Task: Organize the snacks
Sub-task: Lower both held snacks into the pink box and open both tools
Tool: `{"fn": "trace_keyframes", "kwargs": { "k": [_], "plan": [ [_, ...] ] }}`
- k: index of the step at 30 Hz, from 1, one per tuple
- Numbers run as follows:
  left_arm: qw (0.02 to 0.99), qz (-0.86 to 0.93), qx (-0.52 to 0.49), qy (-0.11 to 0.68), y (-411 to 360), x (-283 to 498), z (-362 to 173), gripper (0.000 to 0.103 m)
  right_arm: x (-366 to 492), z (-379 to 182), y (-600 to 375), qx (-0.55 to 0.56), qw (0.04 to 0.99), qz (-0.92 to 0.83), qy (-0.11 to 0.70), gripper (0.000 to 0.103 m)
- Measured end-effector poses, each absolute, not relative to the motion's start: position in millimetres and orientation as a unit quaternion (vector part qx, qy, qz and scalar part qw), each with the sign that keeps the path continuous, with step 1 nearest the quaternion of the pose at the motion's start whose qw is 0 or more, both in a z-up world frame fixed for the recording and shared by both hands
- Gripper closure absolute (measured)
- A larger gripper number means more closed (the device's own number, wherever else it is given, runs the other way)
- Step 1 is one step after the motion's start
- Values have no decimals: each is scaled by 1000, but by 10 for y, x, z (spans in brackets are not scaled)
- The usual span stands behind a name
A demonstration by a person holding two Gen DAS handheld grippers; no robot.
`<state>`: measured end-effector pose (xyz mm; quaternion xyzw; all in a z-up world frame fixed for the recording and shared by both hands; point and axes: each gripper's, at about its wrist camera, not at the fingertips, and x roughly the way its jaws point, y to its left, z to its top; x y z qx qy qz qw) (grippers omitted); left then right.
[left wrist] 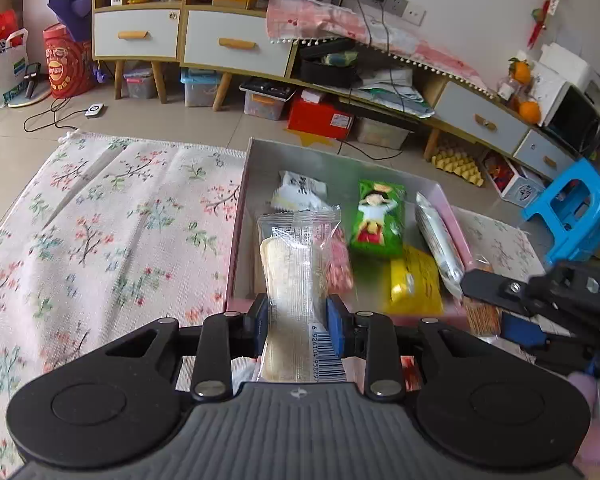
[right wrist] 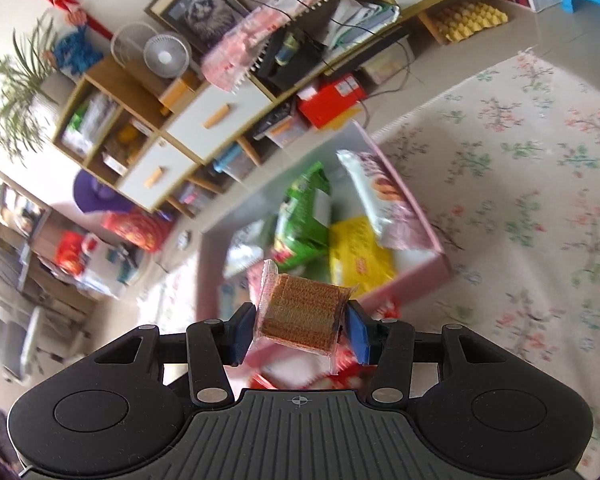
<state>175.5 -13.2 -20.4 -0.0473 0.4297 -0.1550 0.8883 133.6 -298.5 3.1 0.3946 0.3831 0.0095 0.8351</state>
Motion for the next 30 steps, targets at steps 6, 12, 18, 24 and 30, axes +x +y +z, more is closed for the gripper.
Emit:
{"fn": "trace_keyframes", "kwargs": {
  "k": [6, 12, 18, 24, 30],
  "plan": [
    [885, -157, -51, 435, -187, 2005, -209, 76, 1474, -130, -3024, 424, 827, 21, 369, 55],
    [880, -196, -50, 429, -313, 2253, -210, 76, 1565, -305, -2980, 424, 824, 16, 375, 55],
    [876, -231, -35, 422, -483, 2469, -281, 76, 1622, -320, -2886, 379, 845, 28, 375, 55],
    [871, -241, -21, 427, -613, 2622, -370, 75, 1649, -335, -2823, 364, 852, 42, 374, 54],
    [856, -243, 2, 456, -669, 2728, -484, 75, 1679, -336, -2748, 354, 855, 50, 376, 53]
  ]
}}
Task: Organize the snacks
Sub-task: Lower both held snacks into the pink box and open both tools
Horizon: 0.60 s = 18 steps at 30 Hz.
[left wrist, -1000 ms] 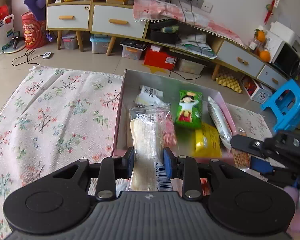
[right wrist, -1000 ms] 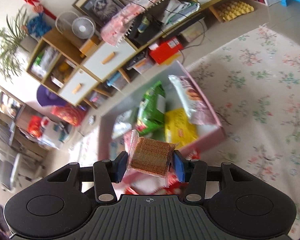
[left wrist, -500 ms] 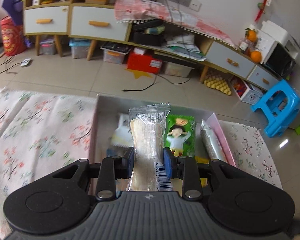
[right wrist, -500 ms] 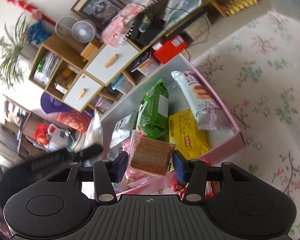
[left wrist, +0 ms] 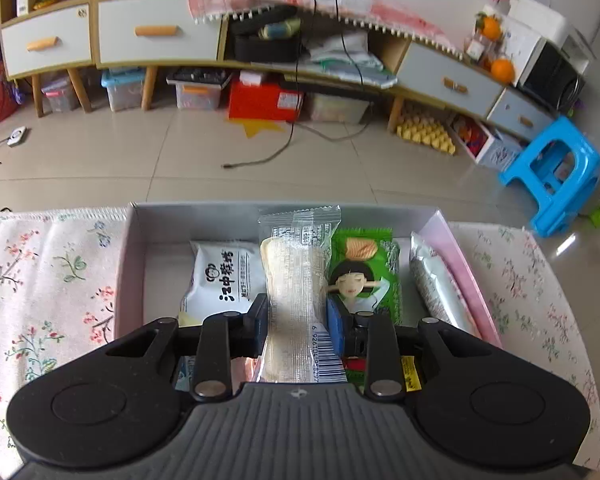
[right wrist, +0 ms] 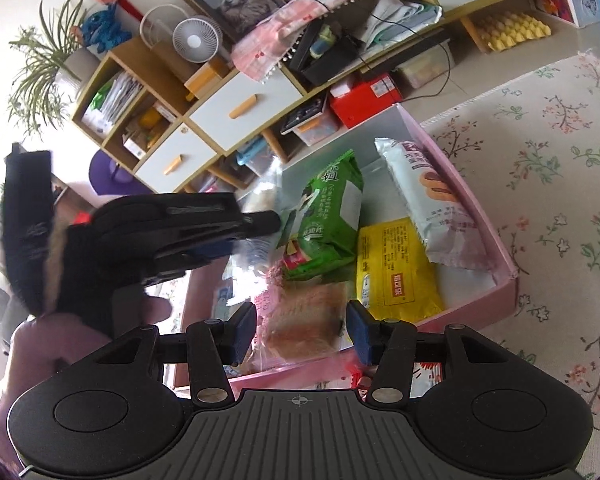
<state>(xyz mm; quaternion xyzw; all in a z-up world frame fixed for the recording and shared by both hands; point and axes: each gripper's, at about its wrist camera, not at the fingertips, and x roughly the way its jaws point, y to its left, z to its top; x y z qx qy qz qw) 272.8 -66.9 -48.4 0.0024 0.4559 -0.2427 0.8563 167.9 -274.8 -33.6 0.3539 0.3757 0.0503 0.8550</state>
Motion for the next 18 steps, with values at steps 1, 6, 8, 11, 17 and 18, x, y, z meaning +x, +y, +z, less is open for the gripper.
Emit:
{"fn": "trace_keyframes", "kwargs": {
  "k": [1, 6, 8, 11, 17, 18],
  "plan": [
    [856, -244, 3, 456, -665, 2727, -487, 75, 1680, -333, -2745, 352, 855, 51, 376, 53],
    [850, -258, -9, 460, -634, 2733, -478, 68, 1652, -325, -2795, 362, 854, 44, 370, 42],
    [852, -260, -13, 455, -614, 2704, -452, 63, 1636, -314, -2832, 371, 852, 39, 367, 38],
    [858, -261, -13, 443, -614, 2664, -401, 52, 1627, -287, -2868, 374, 852, 37, 363, 35],
    [865, -258, -7, 430, -596, 2554, -265, 41, 1588, -182, -2882, 352, 860, 41, 367, 33],
    [866, -257, -8, 429, -589, 2533, -241, 39, 1572, -152, -2880, 346, 862, 43, 367, 31]
  ]
}}
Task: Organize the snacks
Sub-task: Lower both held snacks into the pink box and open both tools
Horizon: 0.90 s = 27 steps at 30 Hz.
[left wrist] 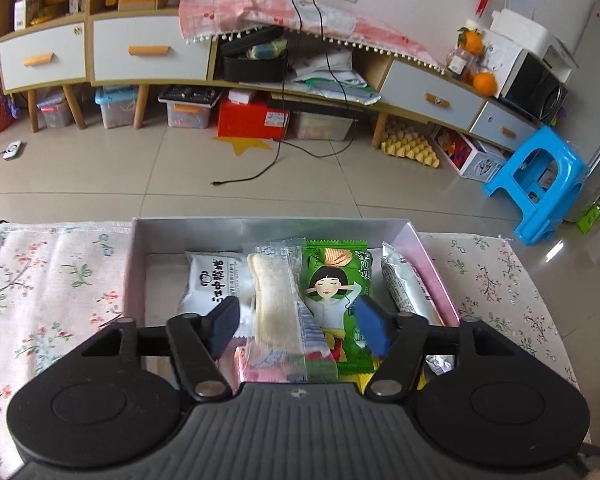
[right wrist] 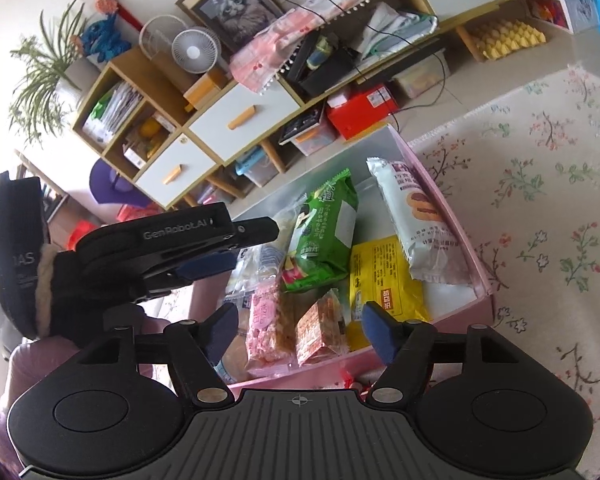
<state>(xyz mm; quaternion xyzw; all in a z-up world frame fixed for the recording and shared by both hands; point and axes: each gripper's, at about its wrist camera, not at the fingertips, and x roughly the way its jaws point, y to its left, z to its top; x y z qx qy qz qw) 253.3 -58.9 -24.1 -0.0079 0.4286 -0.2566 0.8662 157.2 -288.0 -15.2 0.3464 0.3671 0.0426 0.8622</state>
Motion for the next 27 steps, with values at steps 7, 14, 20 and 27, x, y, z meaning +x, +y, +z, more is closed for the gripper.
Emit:
{"fn": "trace_keyframes", "kwargs": {
  "k": [7, 14, 20, 27],
  "plan": [
    [874, -242, -7, 420, -437, 2272, -111, 25, 1425, 49, -2885, 299, 873, 55, 381, 23],
    [880, -220, -2, 420, -263, 1951, -88, 14, 1210, 213, -2930, 262, 878, 56, 396, 16],
    [881, -199, 20, 429, -190, 1678, -125, 6, 1019, 272, -2943, 223, 882, 52, 411, 15],
    [881, -181, 36, 436, -119, 1384, -203, 1, 825, 248, -2981, 180, 886, 35, 426, 15]
  ]
}}
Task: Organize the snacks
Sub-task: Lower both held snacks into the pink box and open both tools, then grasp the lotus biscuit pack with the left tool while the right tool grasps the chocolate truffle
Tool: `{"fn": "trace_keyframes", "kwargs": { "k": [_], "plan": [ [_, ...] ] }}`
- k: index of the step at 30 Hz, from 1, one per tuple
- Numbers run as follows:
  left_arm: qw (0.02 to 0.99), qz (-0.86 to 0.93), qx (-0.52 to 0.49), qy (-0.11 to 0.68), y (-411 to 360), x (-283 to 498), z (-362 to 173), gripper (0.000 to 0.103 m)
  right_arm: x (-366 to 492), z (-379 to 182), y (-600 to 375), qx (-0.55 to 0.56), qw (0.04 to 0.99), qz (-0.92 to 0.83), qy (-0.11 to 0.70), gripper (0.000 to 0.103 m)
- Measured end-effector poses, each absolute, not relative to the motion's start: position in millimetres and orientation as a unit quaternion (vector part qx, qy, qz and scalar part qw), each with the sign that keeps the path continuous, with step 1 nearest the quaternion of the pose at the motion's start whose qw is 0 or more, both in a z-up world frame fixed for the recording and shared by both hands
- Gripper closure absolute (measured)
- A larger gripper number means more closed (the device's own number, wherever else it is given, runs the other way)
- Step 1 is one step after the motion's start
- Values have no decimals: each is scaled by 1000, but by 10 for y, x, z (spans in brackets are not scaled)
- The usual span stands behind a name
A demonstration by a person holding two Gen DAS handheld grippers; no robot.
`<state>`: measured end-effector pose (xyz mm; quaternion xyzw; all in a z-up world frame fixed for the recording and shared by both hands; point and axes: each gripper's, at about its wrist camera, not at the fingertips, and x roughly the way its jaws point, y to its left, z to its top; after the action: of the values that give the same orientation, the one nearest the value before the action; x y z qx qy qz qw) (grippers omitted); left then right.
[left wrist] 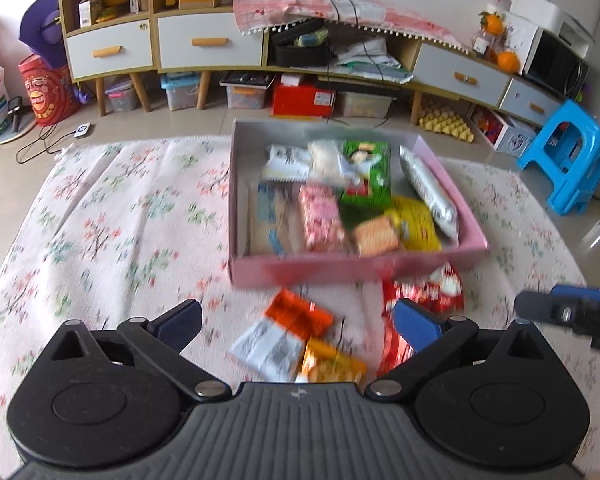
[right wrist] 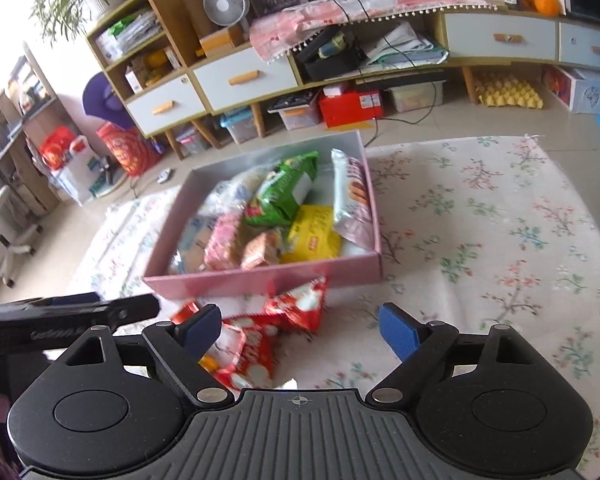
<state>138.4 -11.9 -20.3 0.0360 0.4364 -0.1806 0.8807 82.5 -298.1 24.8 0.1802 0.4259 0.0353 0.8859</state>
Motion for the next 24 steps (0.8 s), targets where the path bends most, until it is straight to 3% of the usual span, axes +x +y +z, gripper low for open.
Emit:
{"fn": "trace_keyframes", "kwargs": {
  "k": [17, 24],
  "plan": [
    [885, -215, 139, 390, 45, 814, -868, 1, 446, -190, -2730, 70, 907, 79, 407, 8],
    [891, -241, 110, 368, 175, 780, -955, 0, 360, -433, -2515, 17, 895, 122, 428, 7]
  ]
}}
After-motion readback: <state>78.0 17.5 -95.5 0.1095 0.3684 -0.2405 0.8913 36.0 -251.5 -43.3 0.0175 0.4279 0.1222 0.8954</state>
